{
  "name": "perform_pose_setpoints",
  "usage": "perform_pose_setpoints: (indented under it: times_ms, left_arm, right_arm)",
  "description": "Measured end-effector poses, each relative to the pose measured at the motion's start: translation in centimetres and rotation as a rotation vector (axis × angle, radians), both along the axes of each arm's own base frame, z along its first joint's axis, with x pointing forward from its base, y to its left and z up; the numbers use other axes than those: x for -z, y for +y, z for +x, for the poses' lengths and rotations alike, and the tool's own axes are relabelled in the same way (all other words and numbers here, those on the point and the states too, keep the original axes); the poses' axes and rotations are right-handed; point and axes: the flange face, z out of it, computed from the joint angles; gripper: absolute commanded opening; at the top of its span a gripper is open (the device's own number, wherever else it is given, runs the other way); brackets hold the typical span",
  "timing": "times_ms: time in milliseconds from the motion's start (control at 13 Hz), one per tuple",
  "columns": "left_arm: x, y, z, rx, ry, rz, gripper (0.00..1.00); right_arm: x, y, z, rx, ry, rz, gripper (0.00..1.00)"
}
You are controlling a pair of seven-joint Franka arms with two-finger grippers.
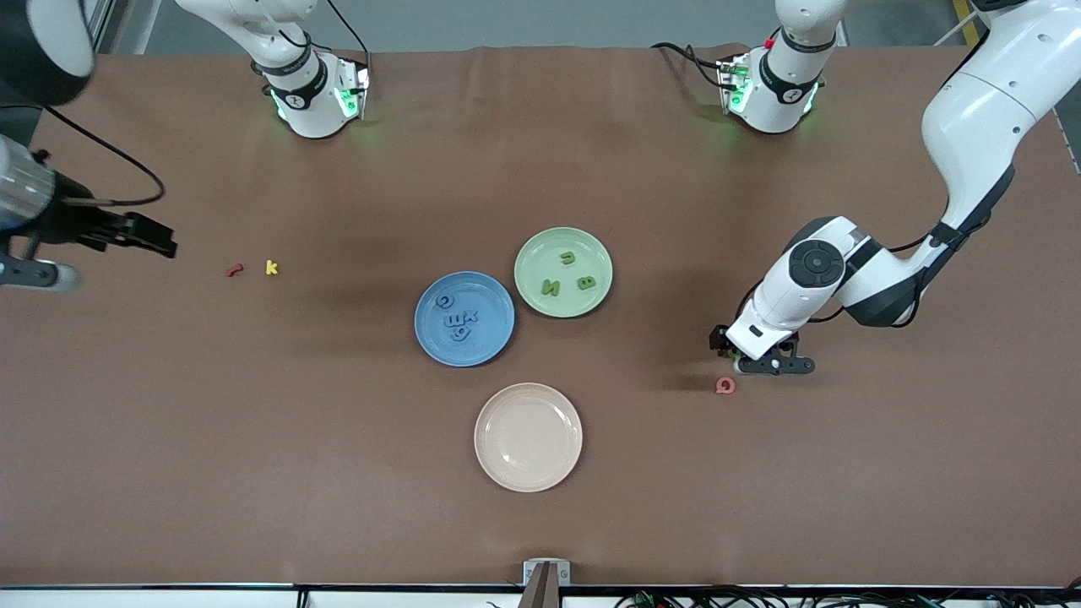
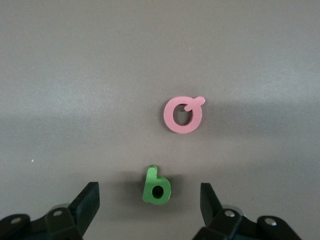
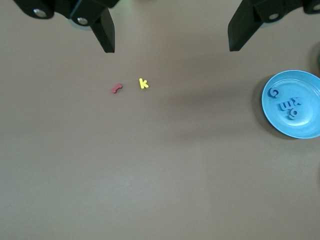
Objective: Sort letters by color into matching plates
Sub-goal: 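Grasp the green b beside the pink a with the left gripper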
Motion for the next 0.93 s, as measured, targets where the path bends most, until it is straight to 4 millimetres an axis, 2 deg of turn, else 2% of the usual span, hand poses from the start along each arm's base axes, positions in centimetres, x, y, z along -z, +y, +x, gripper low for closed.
perform_pose_setpoints:
  times_ms: [154, 308, 617, 925]
  left_arm:
    - [0.7, 0.1, 0.0, 0.002, 0.0, -0.008, 0.66]
    - [1.5, -0.1, -0.1, 0.005, 0.003, -0.017, 0.56]
    - [1.7, -0.5, -0.2, 0.011, 0.003, -0.018, 0.32]
    - [1.6, -0.5, -0.1, 0.01, 0.0, -0.02, 0.19]
  right_arm:
    - [-2.3, -0.3, -0.2, 0.004, -0.004, 0.002, 1.0]
    - [-3.3, -0.3, -0.2, 0.003, -0.01, 0.003, 1.0]
    - [-2.9, -0.6, 0.5, 0.008, -0.01, 0.006, 1.0]
    - [-4.6, -0.3, 0.6, 0.003, -0.041, 0.013, 1.0]
